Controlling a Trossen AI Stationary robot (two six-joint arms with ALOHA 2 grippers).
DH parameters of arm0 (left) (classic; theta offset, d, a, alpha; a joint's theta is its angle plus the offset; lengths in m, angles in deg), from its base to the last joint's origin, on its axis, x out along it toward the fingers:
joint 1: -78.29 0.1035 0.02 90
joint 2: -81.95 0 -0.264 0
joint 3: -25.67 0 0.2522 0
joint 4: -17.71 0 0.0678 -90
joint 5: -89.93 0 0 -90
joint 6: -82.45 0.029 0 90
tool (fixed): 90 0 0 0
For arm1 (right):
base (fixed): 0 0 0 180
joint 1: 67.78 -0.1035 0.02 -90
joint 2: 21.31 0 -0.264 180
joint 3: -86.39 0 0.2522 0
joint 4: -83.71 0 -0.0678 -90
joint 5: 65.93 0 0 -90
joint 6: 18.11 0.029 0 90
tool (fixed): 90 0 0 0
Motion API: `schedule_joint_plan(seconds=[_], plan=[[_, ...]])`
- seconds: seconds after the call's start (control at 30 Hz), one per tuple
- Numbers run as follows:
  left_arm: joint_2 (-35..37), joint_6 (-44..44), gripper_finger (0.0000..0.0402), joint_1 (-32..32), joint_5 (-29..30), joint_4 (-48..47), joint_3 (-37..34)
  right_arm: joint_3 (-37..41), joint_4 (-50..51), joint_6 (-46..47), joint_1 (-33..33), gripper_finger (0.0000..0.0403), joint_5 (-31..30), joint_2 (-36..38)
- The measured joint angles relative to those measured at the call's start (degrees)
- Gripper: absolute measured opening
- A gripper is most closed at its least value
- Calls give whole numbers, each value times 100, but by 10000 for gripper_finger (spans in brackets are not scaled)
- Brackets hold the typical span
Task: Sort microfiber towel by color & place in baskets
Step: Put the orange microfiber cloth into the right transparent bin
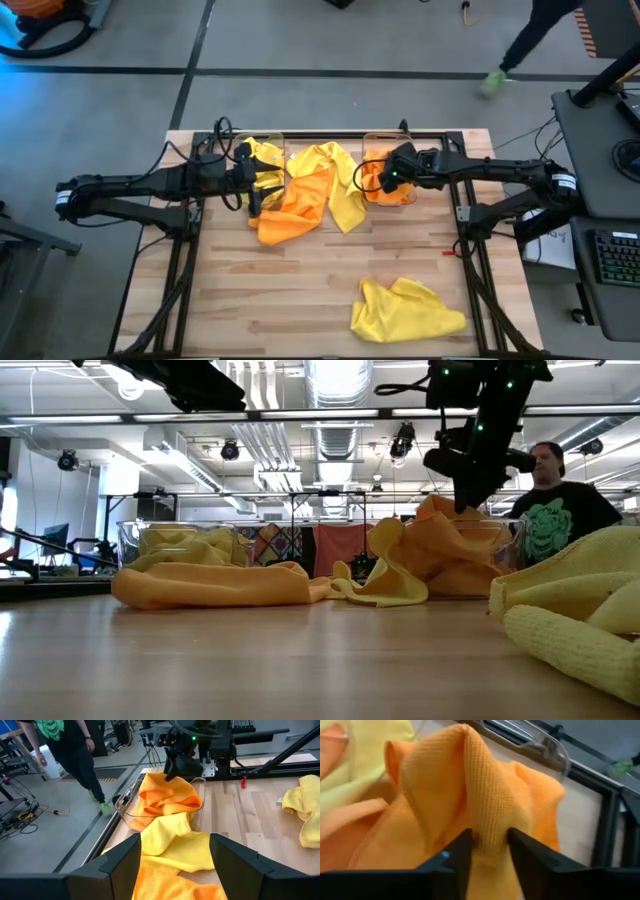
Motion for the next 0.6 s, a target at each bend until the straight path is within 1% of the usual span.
schedule_joint_plan(seconds=[0.1,0.13,0.17,0.3,0.6], plan=[[-3,0,220,2,0,1,0,73,-486,-251,-22,41,59,-39],[-3,0,220,2,0,1,0,79,-657,-368,-36,25,134,-64],[-3,0,220,2,0,2,0,79,-811,-424,-47,18,195,-84],[-3,-2,220,3,0,-1,0,79,-1168,-562,-56,11,342,-170],[-3,-2,220,4,0,-8,0,227,-1248,-583,-55,9,342,-819]])
